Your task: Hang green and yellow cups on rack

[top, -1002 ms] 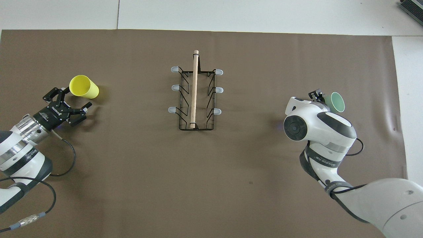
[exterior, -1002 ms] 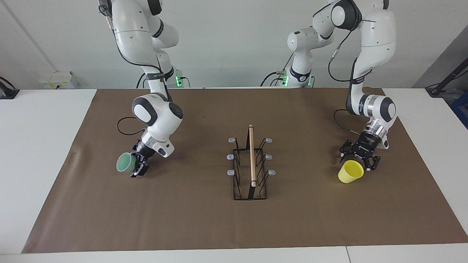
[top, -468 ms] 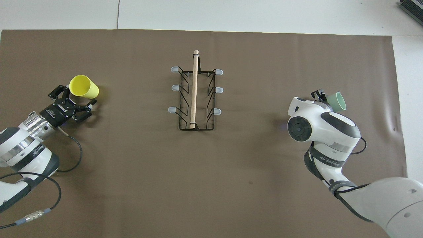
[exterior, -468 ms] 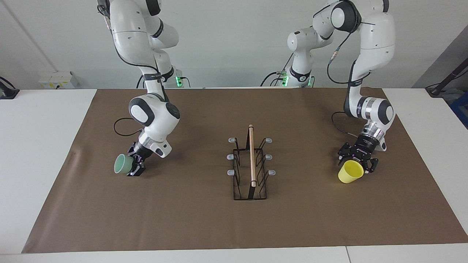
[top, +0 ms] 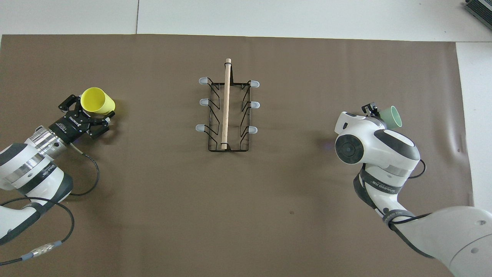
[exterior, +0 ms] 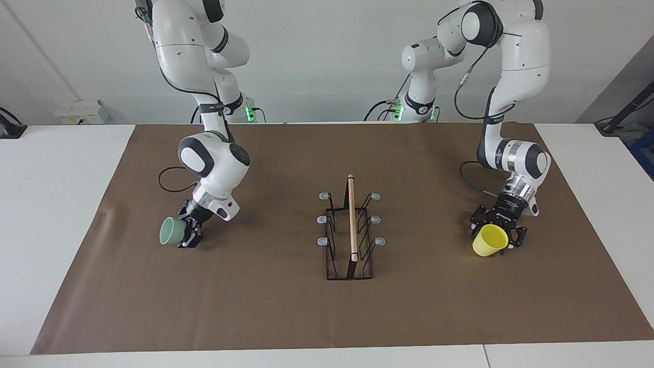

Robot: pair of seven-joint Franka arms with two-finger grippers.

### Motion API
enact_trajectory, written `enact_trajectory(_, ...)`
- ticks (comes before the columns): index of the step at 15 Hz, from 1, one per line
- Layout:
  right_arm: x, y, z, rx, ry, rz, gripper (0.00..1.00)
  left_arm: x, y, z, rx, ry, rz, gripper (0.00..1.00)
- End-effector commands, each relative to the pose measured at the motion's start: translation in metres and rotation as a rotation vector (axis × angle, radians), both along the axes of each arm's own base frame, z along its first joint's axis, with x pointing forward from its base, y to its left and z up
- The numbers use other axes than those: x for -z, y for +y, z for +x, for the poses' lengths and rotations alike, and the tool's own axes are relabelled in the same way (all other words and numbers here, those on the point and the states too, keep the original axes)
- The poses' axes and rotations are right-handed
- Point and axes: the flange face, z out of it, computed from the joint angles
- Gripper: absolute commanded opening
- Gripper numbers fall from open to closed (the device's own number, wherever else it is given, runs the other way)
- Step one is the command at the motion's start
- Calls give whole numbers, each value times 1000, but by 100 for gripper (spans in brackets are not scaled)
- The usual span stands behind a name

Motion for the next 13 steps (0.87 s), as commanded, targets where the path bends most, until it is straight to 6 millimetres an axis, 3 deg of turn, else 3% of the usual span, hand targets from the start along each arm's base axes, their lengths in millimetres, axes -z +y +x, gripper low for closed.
enact_trajectory(1,-21,-3,5,68,-28,82,0,7,-2,6,-22,-18,29,100)
enact_trajectory(3,-40,9,4,103,-50,124,0,7,-5,7,-24,-20,28,100)
enact_trajectory(7,-71,13,4,250,-86,274,0,4,-13,13,-27,-27,29,100)
enact_trajectory(9,-84,27,4,318,-85,348,0,4,-14,14,-27,-24,34,89)
enact_trajectory(11,-97,38,12,397,-96,460,0,5,-14,14,-29,-21,36,62)
enact_trajectory(12,-105,44,17,439,-106,523,0,7,-14,13,-30,-19,35,26)
enact_trajectory(13,-111,54,19,473,-104,584,0,7,-13,12,-38,-18,32,4)
